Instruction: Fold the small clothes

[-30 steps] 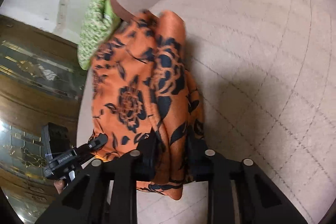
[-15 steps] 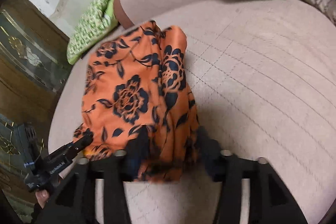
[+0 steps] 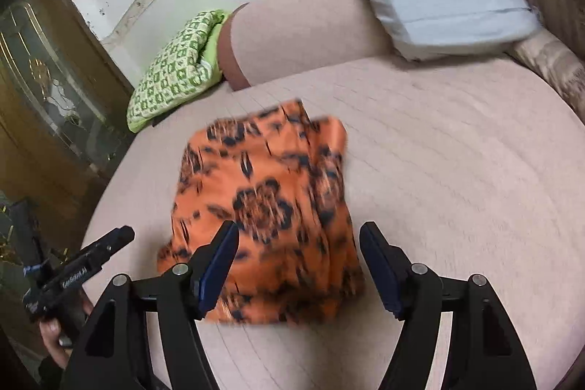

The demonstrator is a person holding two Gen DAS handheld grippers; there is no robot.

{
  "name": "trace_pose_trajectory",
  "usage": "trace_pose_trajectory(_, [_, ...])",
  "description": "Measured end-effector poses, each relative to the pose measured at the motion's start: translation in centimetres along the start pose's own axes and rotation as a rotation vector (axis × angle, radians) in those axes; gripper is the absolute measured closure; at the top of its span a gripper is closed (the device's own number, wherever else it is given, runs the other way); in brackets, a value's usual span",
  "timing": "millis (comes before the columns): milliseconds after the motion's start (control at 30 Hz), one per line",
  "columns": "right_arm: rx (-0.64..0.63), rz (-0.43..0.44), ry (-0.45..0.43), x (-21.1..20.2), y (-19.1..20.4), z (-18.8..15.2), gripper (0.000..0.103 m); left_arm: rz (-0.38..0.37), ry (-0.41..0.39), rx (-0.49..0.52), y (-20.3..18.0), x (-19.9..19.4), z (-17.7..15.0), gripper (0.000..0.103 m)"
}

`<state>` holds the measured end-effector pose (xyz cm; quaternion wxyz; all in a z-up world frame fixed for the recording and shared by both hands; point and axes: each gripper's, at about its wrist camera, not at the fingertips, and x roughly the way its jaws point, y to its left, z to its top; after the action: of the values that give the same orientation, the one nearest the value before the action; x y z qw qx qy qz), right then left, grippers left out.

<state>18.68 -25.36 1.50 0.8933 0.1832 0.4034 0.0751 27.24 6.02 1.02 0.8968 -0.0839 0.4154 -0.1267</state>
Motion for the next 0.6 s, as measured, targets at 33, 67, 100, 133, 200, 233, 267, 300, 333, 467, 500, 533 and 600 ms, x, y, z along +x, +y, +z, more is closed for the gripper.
trace_pose_trajectory(33, [0.0, 0.013, 0.018, 0.8, 0.0, 1.2, 0.031, -0.021, 0.013, -0.013, 0.2, 1.1, 0.9, 0.041])
trace_pose_trajectory(67, [0.007, 0.026, 0.04, 2.0, -0.3, 2.7, 0.03, -0.049, 0.028, -0.025, 0.5, 2.5, 2.0, 0.04])
trace_pose_trajectory(100, [0.013, 0.037, 0.056, 3.3, -0.6, 3.7, 0.03, -0.072, 0.045, -0.036, 0.9, 4.0, 3.2, 0.04])
trace_pose_trajectory(133, [0.019, 0.048, 0.072, 4.6, -1.1, 4.9, 0.031, -0.078, 0.062, -0.044, 1.3, 5.4, 4.1, 0.04])
trace_pose_trajectory(200, [0.031, 0.072, 0.109, 7.1, -2.1, 6.5, 0.031, -0.089, 0.113, -0.064, 2.0, 9.0, 5.9, 0.04])
trace_pose_trajectory(233, [0.035, 0.087, 0.135, 9.0, -2.5, 7.2, 0.03, -0.106, 0.137, -0.075, 2.4, 10.3, 6.5, 0.04])
trace_pose_trajectory(267, [0.032, 0.095, 0.152, 10.3, -2.8, 7.7, 0.03, -0.134, 0.169, -0.098, 2.8, 12.0, 7.0, 0.04])
trace_pose_trajectory(300, [0.024, 0.102, 0.171, 11.9, -2.9, 8.1, 0.03, -0.188, 0.202, -0.126, 3.3, 13.6, 7.4, 0.04])
trace_pose_trajectory(333, [0.025, 0.109, 0.183, 12.9, -3.0, 8.2, 0.03, -0.238, 0.22, -0.145, 3.6, 14.7, 7.6, 0.04])
trace_pose_trajectory(467, [0.084, 0.167, 0.235, 16.8, -4.5, 7.4, 0.031, -0.344, 0.263, -0.269, 5.8, 17.4, 7.3, 0.039])
trace_pose_trajectory(500, [0.103, 0.187, 0.224, 17.1, -5.1, 6.9, 0.032, -0.348, 0.273, -0.284, 6.0, 17.7, 7.2, 0.04])
trace_pose_trajectory(533, [0.121, 0.202, 0.228, 17.4, -5.4, 6.7, 0.035, -0.348, 0.279, -0.288, 6.0, 18.0, 7.2, 0.041])
trace_pose_trajectory(600, [0.149, 0.259, 0.255, 18.1, -5.8, 6.7, 0.059, -0.322, 0.287, -0.287, 5.6, 18.3, 7.2, 0.049])
